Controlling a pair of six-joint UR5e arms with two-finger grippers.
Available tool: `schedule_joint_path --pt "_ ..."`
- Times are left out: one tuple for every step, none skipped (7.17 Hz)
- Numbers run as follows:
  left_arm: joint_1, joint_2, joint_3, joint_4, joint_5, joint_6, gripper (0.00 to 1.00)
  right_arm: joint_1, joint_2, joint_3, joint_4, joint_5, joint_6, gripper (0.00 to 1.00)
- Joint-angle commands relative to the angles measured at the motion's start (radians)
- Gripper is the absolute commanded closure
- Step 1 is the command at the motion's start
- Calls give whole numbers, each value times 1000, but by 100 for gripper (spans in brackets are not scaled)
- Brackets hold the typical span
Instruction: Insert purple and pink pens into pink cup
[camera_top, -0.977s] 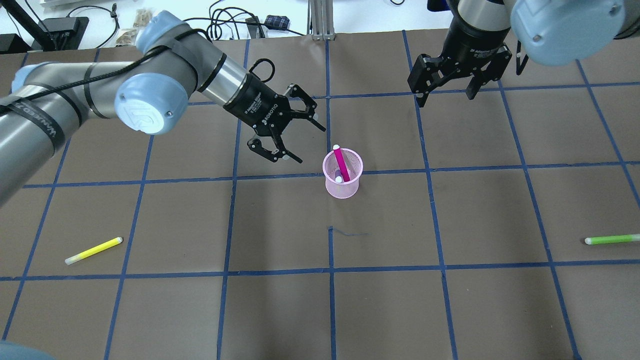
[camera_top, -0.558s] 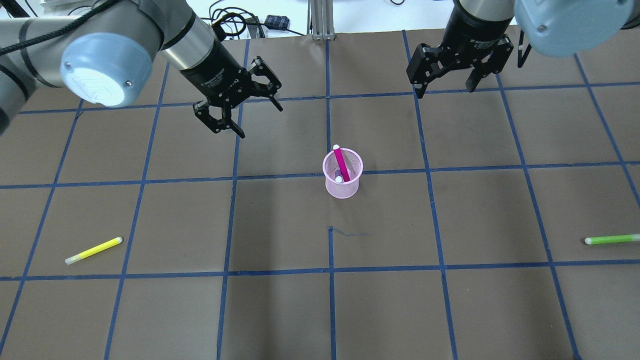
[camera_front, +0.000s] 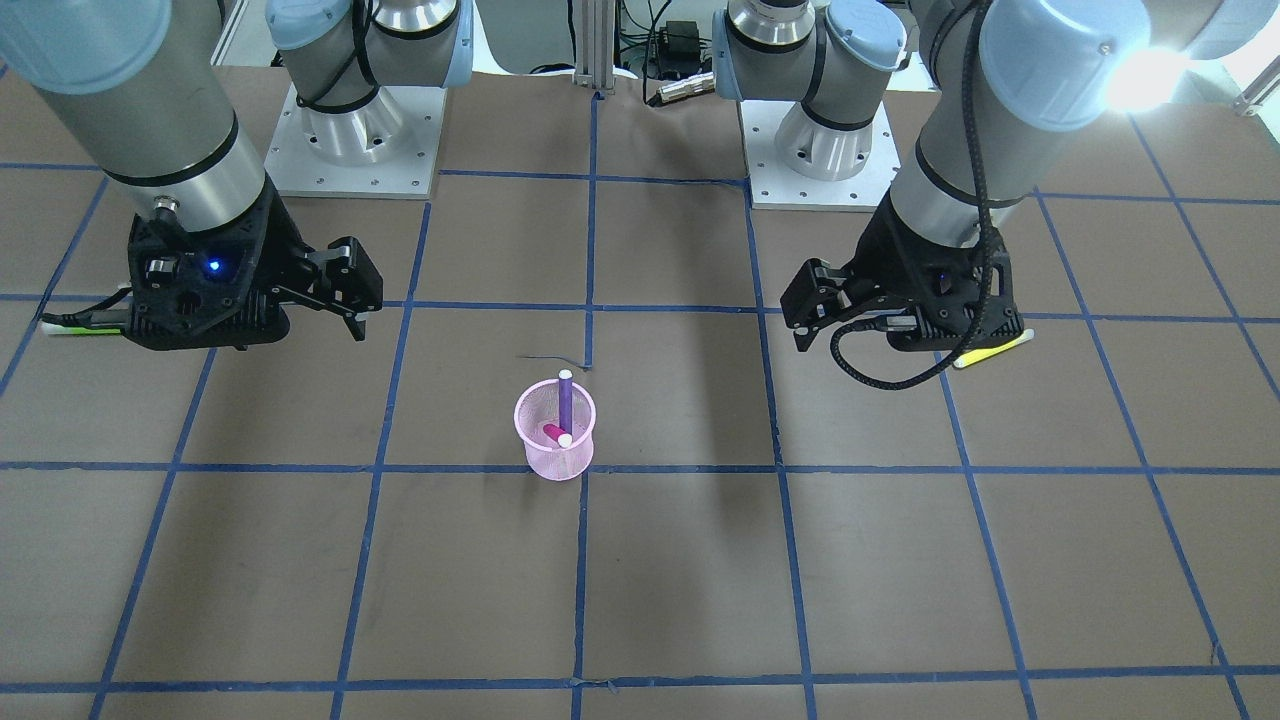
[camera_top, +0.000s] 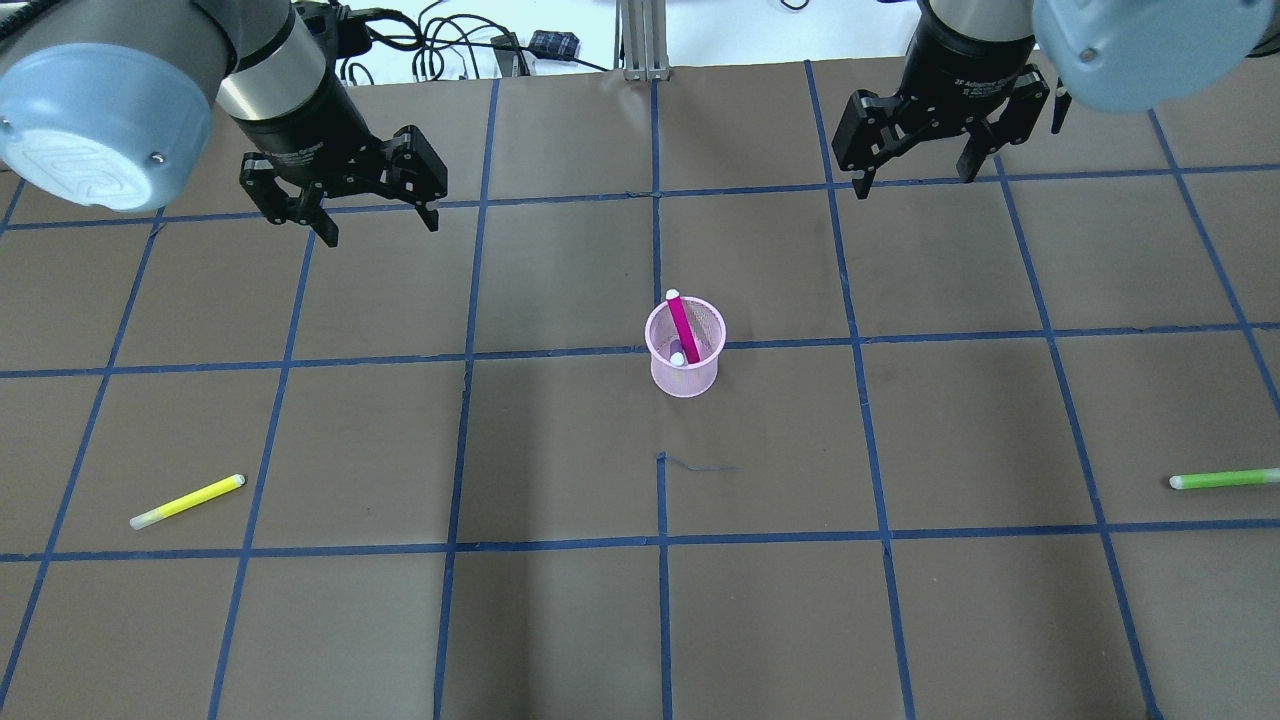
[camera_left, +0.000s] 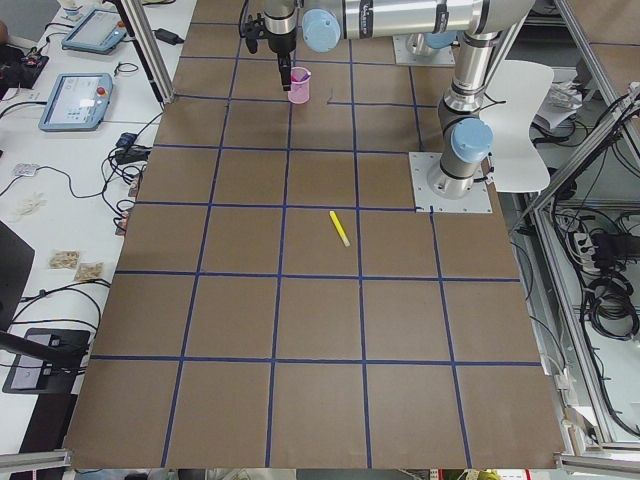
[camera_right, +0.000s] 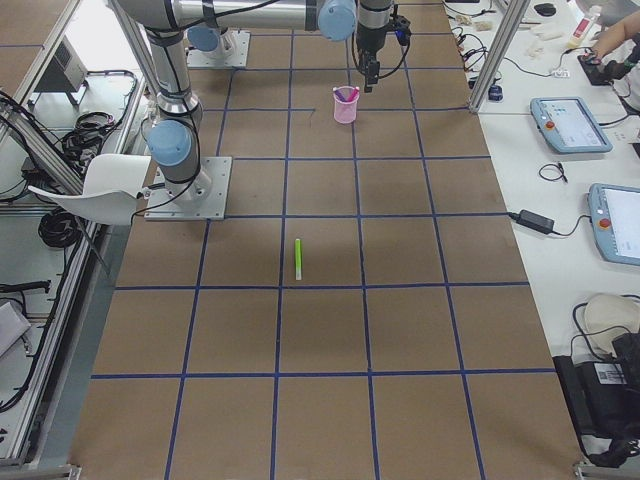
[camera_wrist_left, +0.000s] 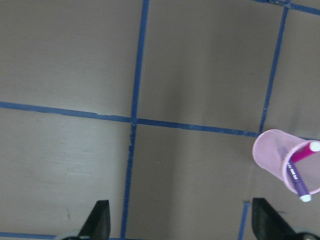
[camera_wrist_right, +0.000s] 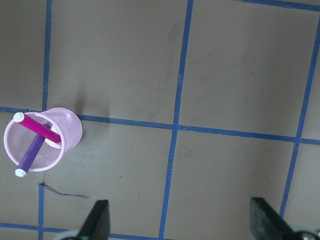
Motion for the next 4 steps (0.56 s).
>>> schedule_joint_path --pt "-12 22 -11 -1 17 16 0 -3 3 0 -14 6 1 0" --pt "-14 31 -25 3 12 17 0 -3 -4 1 -13 23 1 0" --pt "-14 39 -27 2 5 17 0 -2 -10 1 -11 23 1 0" --pt "-14 39 -27 2 3 26 0 0 -8 1 -13 23 1 0"
